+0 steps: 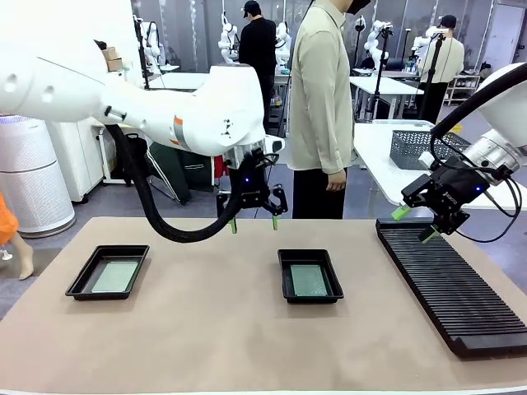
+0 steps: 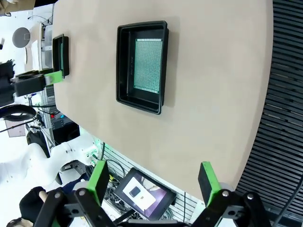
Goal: Inspect and transfer BCBs to ESD trays.
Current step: Pick up the ESD tray and place it on the left side of the table.
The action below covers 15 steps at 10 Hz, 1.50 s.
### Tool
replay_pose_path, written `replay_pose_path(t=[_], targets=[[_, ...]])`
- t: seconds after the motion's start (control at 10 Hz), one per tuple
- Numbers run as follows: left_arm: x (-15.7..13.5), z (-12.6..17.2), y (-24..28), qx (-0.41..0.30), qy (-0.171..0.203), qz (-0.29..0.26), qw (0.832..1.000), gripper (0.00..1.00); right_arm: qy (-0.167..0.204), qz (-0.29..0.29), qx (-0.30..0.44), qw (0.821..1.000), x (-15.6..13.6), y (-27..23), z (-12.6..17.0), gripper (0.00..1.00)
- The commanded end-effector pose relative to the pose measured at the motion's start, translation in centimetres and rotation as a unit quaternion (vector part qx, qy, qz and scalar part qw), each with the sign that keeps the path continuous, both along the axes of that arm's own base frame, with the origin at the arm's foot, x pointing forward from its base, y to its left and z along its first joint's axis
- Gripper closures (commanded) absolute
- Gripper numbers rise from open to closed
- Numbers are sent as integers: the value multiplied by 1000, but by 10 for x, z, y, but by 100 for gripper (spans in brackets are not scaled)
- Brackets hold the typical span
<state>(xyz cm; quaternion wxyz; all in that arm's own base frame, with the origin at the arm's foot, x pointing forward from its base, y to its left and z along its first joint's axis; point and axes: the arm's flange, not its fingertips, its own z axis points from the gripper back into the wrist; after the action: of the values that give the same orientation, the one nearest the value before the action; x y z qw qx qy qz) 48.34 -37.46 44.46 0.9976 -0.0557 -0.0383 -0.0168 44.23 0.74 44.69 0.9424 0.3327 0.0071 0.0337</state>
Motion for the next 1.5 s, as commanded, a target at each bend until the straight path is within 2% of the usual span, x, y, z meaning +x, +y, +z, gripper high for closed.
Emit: replay_pose_path(t=[0.0,0.2,0.8,1.2,1.4], targets=[[14,-13,-13,12,-23,-8,1000,0,3,-7,-3,1000,0,0,1,0],[22,-33,-23,17,-25,-35,999,0,3,-7,-3,1000,0,0,1,0],[32,-79,-49,24,-27,-61,997,0,3,-7,-3,1000,0,0,1,0],[33,-102,-67,30,-15,-63,997,0,3,-7,-3,1000,0,0,1,0],[34,-112,-66,30,-4,-42,999,0,3,-7,-3,1000,0,0,1,0]])
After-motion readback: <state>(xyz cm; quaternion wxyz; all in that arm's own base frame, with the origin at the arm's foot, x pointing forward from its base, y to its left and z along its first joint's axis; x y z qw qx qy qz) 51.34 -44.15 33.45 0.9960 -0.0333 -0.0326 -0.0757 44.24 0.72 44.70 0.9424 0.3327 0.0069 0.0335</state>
